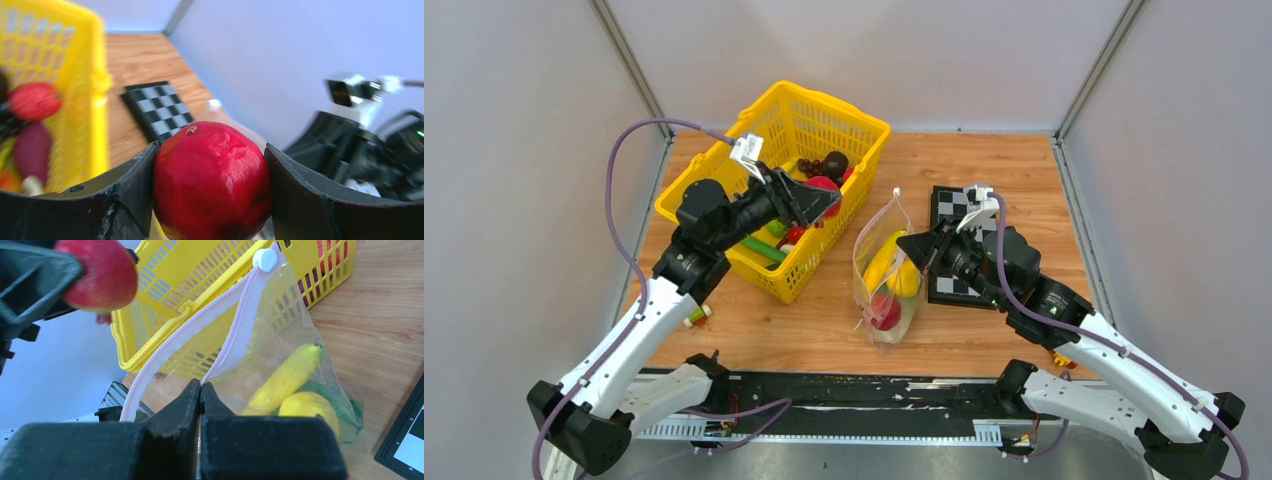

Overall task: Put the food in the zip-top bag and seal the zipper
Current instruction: Place the fake fruit in the zipper food storage bag.

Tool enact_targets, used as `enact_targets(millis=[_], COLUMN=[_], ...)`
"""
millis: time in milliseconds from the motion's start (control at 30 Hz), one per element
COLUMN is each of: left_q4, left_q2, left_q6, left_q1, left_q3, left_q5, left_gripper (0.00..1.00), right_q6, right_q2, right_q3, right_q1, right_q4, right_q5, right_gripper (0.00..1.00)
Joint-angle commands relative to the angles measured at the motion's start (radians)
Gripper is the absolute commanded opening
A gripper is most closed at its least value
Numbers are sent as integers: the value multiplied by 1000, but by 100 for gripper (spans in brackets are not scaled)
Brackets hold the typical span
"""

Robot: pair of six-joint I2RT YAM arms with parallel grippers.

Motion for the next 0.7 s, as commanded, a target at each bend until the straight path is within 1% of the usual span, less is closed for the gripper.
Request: enact_targets(millis=[0, 67, 167, 300, 400, 567, 667], left_q4=[93, 95, 69, -14, -23, 61, 38], left_q2=[8, 28, 74, 140, 169, 168, 173], left_q6=[94, 130, 234, 373, 423, 422, 447], left_q1=[-128, -187, -269, -343, -355, -360, -363], left_q3=[92, 110, 132, 160, 154, 107, 110], left_q5=[56, 58, 66, 84, 74, 71, 55], left_gripper=[34, 35, 40, 40, 40, 39, 44], right_q6=[6, 8, 13, 14, 14, 11, 11], right_q2=[1, 2, 1, 3, 4, 1, -2], right_q3=[13, 12, 6, 5, 6, 3, 1], right_q1=[2, 1, 2, 2, 2, 2, 2], right_q4=[45, 45, 49, 53, 52, 49, 50], right_q5=[0, -1, -1, -3, -1, -1, 2], right_gripper=[0, 0, 0, 0, 0, 0, 0])
